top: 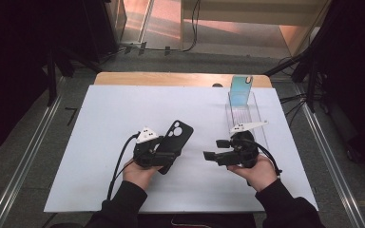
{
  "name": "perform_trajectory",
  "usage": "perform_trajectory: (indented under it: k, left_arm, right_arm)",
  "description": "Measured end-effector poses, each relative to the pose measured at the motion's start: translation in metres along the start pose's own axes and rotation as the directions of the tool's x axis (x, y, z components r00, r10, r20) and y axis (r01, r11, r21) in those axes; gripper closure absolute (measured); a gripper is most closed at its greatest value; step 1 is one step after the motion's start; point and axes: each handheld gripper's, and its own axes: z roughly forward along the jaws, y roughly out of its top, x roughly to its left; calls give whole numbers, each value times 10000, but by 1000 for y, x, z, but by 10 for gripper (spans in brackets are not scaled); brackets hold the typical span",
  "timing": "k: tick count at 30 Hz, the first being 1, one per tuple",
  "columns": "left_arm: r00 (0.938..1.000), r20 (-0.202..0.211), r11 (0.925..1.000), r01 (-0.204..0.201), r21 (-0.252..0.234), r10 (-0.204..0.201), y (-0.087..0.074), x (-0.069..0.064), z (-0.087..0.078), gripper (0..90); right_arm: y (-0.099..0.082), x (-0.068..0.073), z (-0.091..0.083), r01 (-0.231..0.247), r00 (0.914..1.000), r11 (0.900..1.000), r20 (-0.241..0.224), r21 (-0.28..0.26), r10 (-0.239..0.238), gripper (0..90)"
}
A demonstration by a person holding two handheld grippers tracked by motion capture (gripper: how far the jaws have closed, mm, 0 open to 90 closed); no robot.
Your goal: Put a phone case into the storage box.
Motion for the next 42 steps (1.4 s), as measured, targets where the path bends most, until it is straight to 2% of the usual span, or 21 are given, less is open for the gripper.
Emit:
perform_trajectory:
  k: [3, 9, 17, 22, 24, 26, 34, 40, 42]
  left_arm:
    - [10000, -4, 9998, 27, -203, -27, -2, -2, 1, 147]
    - [9998, -76, 9964, -165, -835, 160, -7, -8, 4, 147]
    - [9998, 65, 9941, 203, -1067, -198, -10, -10, 6, 147]
    - [9999, 18, 9920, 164, -1251, -163, -11, -13, 5, 147]
    - [9999, 11, 9916, 157, -1283, -157, -11, -14, 5, 146]
    - [10000, -71, 9910, 38, -1336, -48, -11, -15, 5, 146]
    - [9997, 36, 9866, -216, -1614, 225, -14, -20, 7, 146]
    - [9999, -76, 9856, -144, -1684, 133, -16, -22, 7, 146]
    - [9999, -88, 9845, -136, -1749, 122, -16, -21, 7, 146]
  right_arm:
    - [4, 2, 3, -75, 10000, 10000, 59, -7, 75, 224]
    - [13, 5, 9, -143, 9999, 9999, 36, -77, 143, 223]
    - [25, 6, 15, -322, 9994, 9994, -156, -99, 321, 219]
    - [32, 5, 20, -429, 9987, 9990, -271, -111, 426, 219]
    - [35, 5, 22, -419, 9990, 9990, -175, -164, 416, 219]
    - [38, 5, 24, -451, 9989, 9988, -167, -203, 448, 219]
    - [47, 3, 32, -645, 9973, 9977, -352, -205, 638, 219]
    - [51, -1, 38, -931, 9949, 9955, -410, -166, 924, 223]
    - [52, -2, 40, -1177, 9919, 9930, -498, -98, 1171, 242]
